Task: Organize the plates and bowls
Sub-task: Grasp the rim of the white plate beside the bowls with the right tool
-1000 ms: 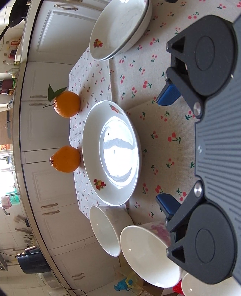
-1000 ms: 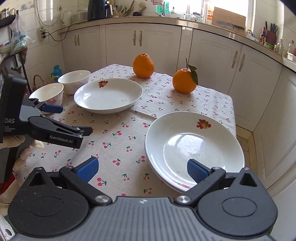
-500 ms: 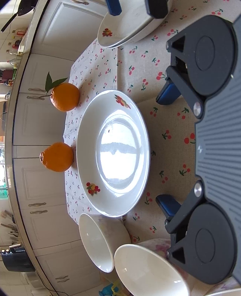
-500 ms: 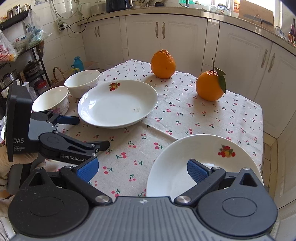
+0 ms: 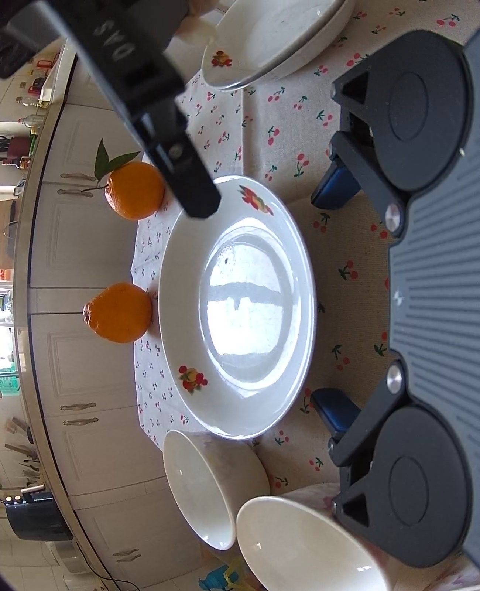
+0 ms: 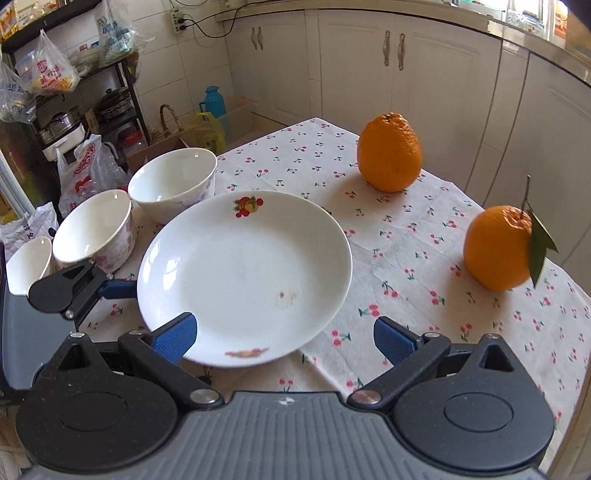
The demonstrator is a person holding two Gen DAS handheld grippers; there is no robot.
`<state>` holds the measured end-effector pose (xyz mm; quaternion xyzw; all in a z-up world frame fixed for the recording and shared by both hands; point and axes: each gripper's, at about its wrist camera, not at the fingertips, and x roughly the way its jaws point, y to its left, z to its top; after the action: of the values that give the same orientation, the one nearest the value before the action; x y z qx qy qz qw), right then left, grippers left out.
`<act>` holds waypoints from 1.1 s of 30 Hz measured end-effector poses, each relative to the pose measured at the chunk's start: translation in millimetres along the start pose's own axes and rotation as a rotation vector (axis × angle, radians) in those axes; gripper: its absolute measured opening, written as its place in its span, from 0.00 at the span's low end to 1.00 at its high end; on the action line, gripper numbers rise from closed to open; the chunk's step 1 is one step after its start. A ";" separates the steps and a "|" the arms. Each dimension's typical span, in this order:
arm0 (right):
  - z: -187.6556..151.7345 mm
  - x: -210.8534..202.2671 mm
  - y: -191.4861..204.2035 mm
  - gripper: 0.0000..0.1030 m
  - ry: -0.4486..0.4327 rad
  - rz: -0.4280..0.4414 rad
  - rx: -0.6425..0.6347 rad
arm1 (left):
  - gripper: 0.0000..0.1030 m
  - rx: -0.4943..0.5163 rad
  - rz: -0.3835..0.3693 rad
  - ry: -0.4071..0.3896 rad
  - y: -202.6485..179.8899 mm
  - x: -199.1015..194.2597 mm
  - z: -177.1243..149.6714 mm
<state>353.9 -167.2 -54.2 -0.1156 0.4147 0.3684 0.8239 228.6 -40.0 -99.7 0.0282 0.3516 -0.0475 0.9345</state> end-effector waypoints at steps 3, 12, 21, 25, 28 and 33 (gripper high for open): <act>19.4 15.0 -11.8 1.00 0.007 0.057 -0.009 | 1.00 0.003 -0.003 0.000 -0.4 1.2 0.8; 66.5 69.1 -33.3 0.96 0.067 0.160 -0.060 | 1.00 0.011 -0.009 -0.004 -0.7 2.7 1.8; 78.3 99.3 -45.4 0.79 0.094 0.248 -0.049 | 0.99 0.019 -0.011 -0.011 -0.8 5.9 3.6; 81.3 104.8 -47.4 0.71 0.100 0.280 -0.055 | 0.96 0.014 -0.001 -0.018 0.2 5.0 3.8; 82.3 108.9 -50.2 0.68 0.104 0.309 -0.048 | 0.93 0.011 0.001 -0.020 1.8 5.6 5.0; 82.4 111.6 -53.8 0.67 0.099 0.327 -0.035 | 0.90 0.007 0.004 -0.022 2.8 6.3 5.8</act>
<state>483.9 -107.1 -94.2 -0.0789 0.4617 0.4983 0.7295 237.4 -38.1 -99.5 0.0317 0.3412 -0.0470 0.9383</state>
